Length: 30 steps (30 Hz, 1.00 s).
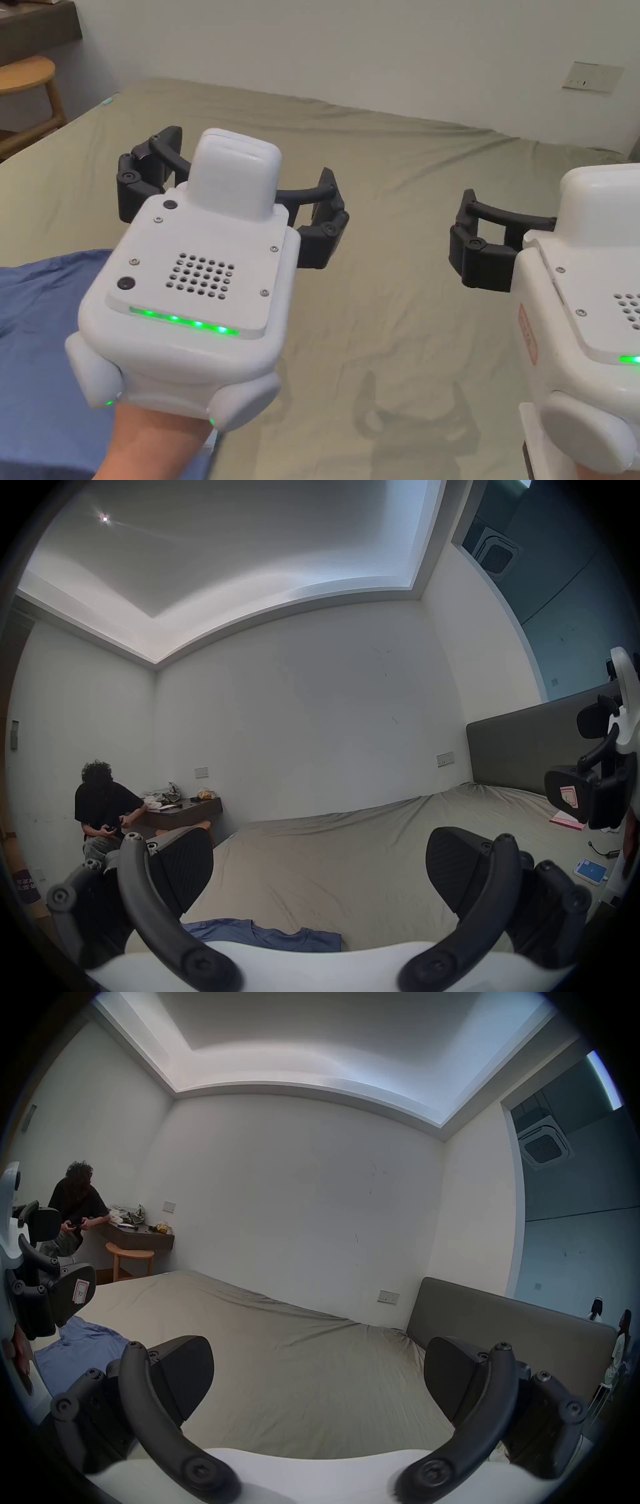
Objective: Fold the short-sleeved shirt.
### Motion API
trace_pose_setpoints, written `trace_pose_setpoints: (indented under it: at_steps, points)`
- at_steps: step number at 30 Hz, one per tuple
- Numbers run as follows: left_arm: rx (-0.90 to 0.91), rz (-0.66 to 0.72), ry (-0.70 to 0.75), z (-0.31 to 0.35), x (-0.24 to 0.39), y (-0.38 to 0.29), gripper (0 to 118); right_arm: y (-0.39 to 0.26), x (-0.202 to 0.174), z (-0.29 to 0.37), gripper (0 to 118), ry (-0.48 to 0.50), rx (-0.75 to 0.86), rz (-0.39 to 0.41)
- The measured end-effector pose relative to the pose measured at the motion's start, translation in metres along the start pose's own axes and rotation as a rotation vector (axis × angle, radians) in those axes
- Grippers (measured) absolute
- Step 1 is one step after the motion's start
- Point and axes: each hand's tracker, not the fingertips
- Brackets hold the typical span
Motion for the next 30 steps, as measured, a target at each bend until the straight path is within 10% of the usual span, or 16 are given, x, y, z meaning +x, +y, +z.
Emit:
trace_pose_setpoints:
  at_steps: [20,23,28,30]
  points:
    - [-0.007,0.039,-0.025,-0.001,-0.008,0.0,118,0.003,-0.003,0.001,118,0.018,-0.014,0.041]
    - [0.072,-0.355,0.009,-0.004,0.001,-0.012,118,0.0,-0.012,-0.002,118,0.031,0.011,0.351]
    - [0.392,-1.562,0.225,-0.017,0.018,-0.092,118,-0.061,-0.046,-0.004,118,-0.271,0.418,1.327]
    - [0.206,-1.268,0.154,-0.017,0.019,-0.082,118,-0.064,-0.044,-0.004,118,-0.239,0.417,1.267]
